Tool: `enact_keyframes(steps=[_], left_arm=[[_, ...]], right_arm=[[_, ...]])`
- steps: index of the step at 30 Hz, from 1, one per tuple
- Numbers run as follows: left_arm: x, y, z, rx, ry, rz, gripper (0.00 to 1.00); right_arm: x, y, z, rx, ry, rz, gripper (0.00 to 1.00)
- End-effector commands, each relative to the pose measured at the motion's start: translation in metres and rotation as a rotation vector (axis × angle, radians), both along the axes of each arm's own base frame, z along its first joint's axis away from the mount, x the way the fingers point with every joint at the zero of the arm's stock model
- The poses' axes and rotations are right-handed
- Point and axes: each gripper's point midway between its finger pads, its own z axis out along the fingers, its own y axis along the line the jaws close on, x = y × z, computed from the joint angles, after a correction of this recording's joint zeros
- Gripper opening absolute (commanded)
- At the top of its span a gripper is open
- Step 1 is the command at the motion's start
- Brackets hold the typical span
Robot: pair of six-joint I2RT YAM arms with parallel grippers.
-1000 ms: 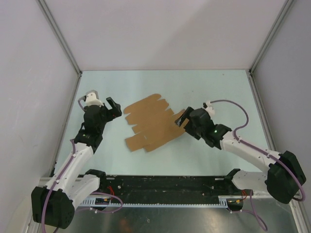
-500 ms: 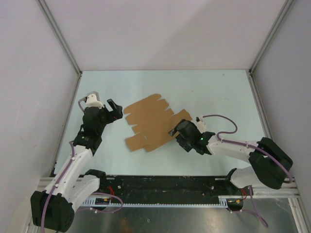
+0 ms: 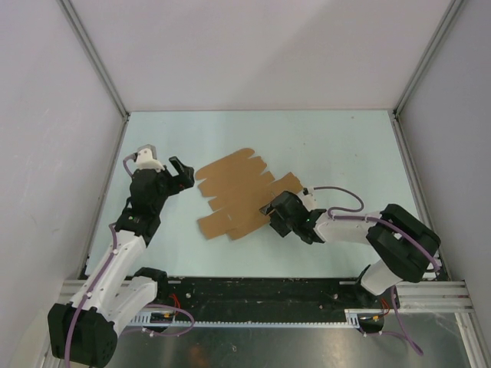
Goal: Fold the paper box
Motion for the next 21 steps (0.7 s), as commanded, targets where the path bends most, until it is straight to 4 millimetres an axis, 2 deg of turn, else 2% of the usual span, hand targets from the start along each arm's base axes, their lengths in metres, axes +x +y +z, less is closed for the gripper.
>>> enact_keyframes(steps=[1,8,13,16,17,21], left_arm=[[-0.001,-0.005,0.006,-0.029,-0.019,-0.015,0.97],[-0.002,-0.005,0.002,-0.039,-0.009,-0.013,0.95],[-0.003,-0.005,0.003,-0.039,-0.013,-0.011,0.95],[-0.004,-0.004,0.005,-0.039,-0.022,-0.01,0.95],[-0.005,-0.004,0.004,-0.04,-0.019,-0.01,0.95],[-0.006,-0.003,0.006,-0.046,-0.027,0.001,0.95]], right_arm=[[0.0,-0.002,-0.016,-0.019,0.026,-0.036,0.68],[0.006,0.001,-0.027,-0.006,-0.011,-0.037,0.5],[0.014,0.005,-0.022,-0.035,-0.085,0.011,0.4],[0.018,-0.001,-0.014,-0.072,-0.13,0.024,0.29],[0.019,-0.003,-0.011,-0.086,-0.145,0.025,0.22],[0.025,-0.005,0.01,-0.111,-0.226,0.059,0.12]])
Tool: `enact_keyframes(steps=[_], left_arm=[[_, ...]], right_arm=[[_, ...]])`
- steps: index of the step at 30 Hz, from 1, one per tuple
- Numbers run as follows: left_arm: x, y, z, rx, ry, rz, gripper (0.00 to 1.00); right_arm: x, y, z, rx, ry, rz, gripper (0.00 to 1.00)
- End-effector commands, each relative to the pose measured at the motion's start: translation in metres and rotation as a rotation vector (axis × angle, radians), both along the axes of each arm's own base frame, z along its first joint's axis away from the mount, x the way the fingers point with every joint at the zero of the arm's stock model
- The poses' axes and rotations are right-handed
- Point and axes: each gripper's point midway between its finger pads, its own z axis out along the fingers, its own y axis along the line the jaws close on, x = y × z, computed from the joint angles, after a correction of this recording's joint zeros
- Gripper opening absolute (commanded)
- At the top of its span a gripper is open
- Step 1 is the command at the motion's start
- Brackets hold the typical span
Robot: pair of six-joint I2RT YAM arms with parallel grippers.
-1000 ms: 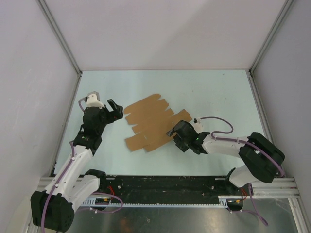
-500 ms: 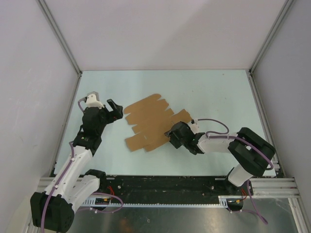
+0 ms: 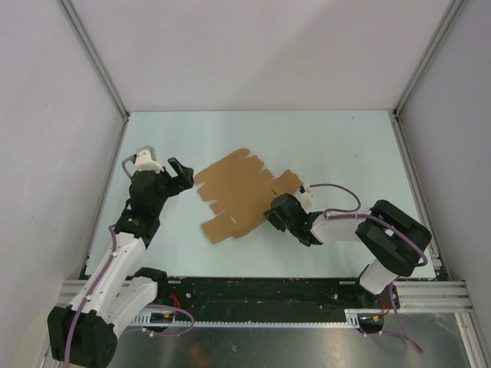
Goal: Fold the paper box
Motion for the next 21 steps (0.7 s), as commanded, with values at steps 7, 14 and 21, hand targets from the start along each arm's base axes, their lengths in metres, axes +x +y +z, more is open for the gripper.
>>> enact_keyframes(steps=[7,14,21], left_arm=[[-0.006,-0.002,0.016,-0.026,-0.053,-0.008,0.94],[-0.006,-0.008,0.027,-0.022,-0.07,-0.05,0.95],[-0.007,-0.014,0.031,-0.013,-0.075,-0.09,0.95]], right_arm=[[0.024,-0.018,0.06,-0.039,-0.185,0.189,0.0],[0.043,-0.074,0.066,-0.178,-0.062,0.47,0.0],[0.044,-0.087,0.086,-0.188,-0.035,0.767,0.0]])
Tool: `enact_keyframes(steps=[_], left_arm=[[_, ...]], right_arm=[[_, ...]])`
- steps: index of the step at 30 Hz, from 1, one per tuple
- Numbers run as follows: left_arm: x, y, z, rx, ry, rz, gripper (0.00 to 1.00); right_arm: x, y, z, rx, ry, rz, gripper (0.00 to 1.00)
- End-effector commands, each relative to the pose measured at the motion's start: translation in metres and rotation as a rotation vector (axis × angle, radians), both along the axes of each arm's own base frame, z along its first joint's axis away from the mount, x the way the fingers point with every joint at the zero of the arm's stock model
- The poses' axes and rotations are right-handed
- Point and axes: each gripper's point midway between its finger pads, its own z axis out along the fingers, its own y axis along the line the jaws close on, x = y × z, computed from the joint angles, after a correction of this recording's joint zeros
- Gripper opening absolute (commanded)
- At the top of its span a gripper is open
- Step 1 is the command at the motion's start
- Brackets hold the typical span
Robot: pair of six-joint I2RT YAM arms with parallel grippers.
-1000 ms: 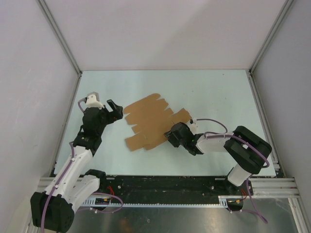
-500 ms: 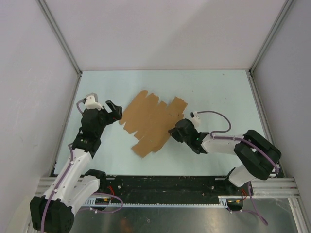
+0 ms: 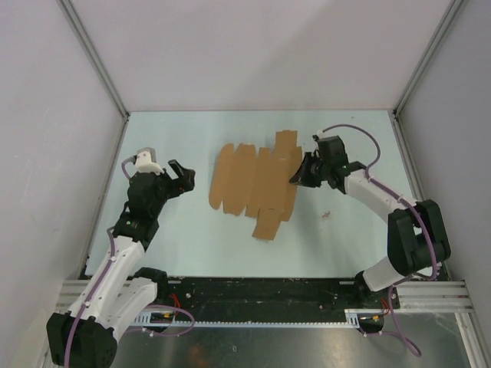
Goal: Fold the paper box
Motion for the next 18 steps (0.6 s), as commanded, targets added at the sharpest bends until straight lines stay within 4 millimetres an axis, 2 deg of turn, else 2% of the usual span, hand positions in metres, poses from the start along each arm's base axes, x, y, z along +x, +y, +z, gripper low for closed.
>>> enact_keyframes(steps=[1,3,4,6,10,14,15,16,17,18], left_arm=[[0.001,-0.008,0.025,0.002,-0.057,-0.053,0.95],[0.001,-0.008,0.027,0.013,-0.057,-0.055,0.95],[0.0,-0.013,0.025,0.009,-0.048,-0.087,0.95],[0.0,-0.015,0.027,0.013,-0.049,-0.101,0.95],[-0.002,-0.02,0.028,0.016,-0.044,-0.137,0.95],[-0.004,-0.025,0.028,0.021,-0.039,-0.167,0.95],[-0.004,-0.025,0.027,0.026,-0.038,-0.173,0.95],[-0.004,-0.025,0.025,0.027,-0.03,-0.176,0.95],[-0.005,-0.028,0.026,0.024,-0.035,-0.191,0.94],[-0.005,-0.03,0.025,0.023,-0.027,-0.199,0.94]], right_arm=[[-0.028,0.0,0.005,-0.053,0.071,0.315,0.0],[-0.037,0.0,-0.003,-0.072,0.124,0.399,0.0],[-0.036,0.006,0.006,-0.055,0.122,0.44,0.0],[-0.048,0.003,-0.009,-0.088,0.213,0.512,0.0],[-0.046,-0.009,-0.018,-0.224,0.249,0.559,0.0],[-0.042,-0.012,-0.011,-0.274,0.246,0.583,0.0],[-0.033,-0.008,-0.001,-0.289,0.198,0.613,0.0],[-0.029,-0.01,-0.003,-0.326,0.201,0.621,0.04],[-0.034,-0.007,-0.001,-0.363,0.216,0.649,0.04],[-0.023,-0.003,0.011,-0.4,0.178,0.654,0.04]])
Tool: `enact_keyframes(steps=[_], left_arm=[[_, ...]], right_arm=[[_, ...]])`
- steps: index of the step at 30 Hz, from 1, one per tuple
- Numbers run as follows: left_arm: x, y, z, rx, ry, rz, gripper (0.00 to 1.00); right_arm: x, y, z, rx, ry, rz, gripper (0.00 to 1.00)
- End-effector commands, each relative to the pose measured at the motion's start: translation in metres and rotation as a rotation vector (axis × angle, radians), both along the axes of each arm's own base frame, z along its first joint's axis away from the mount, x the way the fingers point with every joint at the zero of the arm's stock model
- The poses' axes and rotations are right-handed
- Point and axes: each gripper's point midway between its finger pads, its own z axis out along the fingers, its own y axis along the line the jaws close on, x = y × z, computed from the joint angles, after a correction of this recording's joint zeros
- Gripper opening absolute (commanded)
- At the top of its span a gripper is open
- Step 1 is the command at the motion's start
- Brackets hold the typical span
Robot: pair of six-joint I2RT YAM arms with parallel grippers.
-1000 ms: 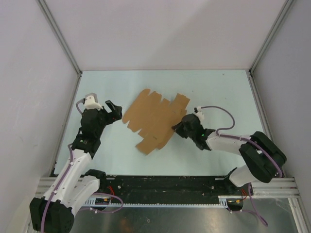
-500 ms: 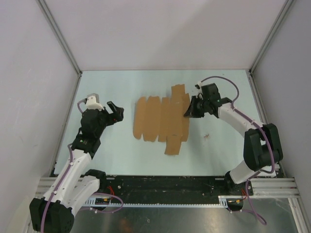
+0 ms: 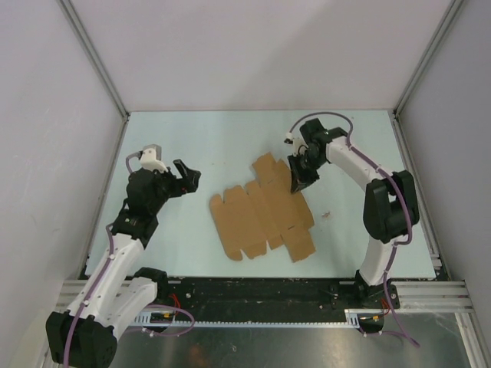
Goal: Fold the paper box
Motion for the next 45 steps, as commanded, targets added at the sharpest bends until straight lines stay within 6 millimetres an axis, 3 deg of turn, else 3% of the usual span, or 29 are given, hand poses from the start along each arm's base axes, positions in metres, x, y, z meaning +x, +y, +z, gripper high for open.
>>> enact_keyframes(steps=[1,3,4,6,8,15,20,24,30,31,33,36,37,38,40,45], left_arm=[[0.0,-0.013,0.016,0.003,-0.027,-0.077,0.94],[-0.002,-0.019,0.017,-0.001,-0.025,-0.104,0.94],[-0.003,-0.021,0.015,0.001,-0.019,-0.111,0.94],[-0.007,-0.028,0.014,0.006,-0.017,-0.132,0.94],[-0.01,-0.033,0.012,0.004,-0.015,-0.141,0.94],[-0.018,-0.035,0.015,-0.006,-0.031,-0.142,0.94],[-0.015,-0.032,0.018,0.007,-0.042,-0.127,0.95],[-0.009,-0.034,0.011,0.008,-0.011,-0.121,0.94],[-0.004,-0.037,0.002,-0.012,0.01,-0.113,0.91],[-0.007,-0.041,-0.002,-0.014,0.009,-0.128,0.9],[-0.009,-0.047,0.001,-0.021,-0.022,-0.16,0.88],[-0.02,-0.067,0.002,-0.049,-0.082,-0.259,0.82],[-0.028,-0.075,-0.008,-0.066,-0.073,-0.295,0.81],[-0.03,-0.081,-0.002,-0.089,-0.112,-0.318,0.79],[-0.042,-0.094,-0.013,-0.105,-0.108,-0.37,0.78],[-0.052,-0.113,-0.023,-0.093,-0.123,-0.438,0.75]], right_arm=[[0.02,-0.001,0.029,-0.161,-0.114,0.14,0.04],[0.01,0.008,0.02,-0.252,-0.058,0.219,0.05],[0.022,0.013,0.032,-0.286,-0.119,0.235,0.05],[0.025,0.027,0.03,-0.32,-0.143,0.27,0.05],[0.034,0.032,0.035,-0.375,-0.196,0.277,0.04],[0.033,0.04,0.03,-0.621,-0.367,0.396,0.0],[0.027,0.043,0.05,-0.612,-0.46,0.439,0.0],[0.018,0.041,0.057,-0.619,-0.503,0.492,0.0],[0.002,0.054,0.081,-0.535,-0.638,0.536,0.0],[0.0,0.053,0.075,-0.53,-0.656,0.55,0.0],[-0.001,0.056,0.088,-0.493,-0.722,0.531,0.0],[-0.007,0.052,0.086,-0.476,-0.727,0.532,0.0],[-0.008,0.051,0.084,-0.479,-0.722,0.533,0.0],[-0.009,0.05,0.084,-0.481,-0.722,0.536,0.0],[-0.01,0.049,0.082,-0.485,-0.71,0.538,0.0],[-0.016,0.053,0.08,-0.442,-0.696,0.545,0.0]])
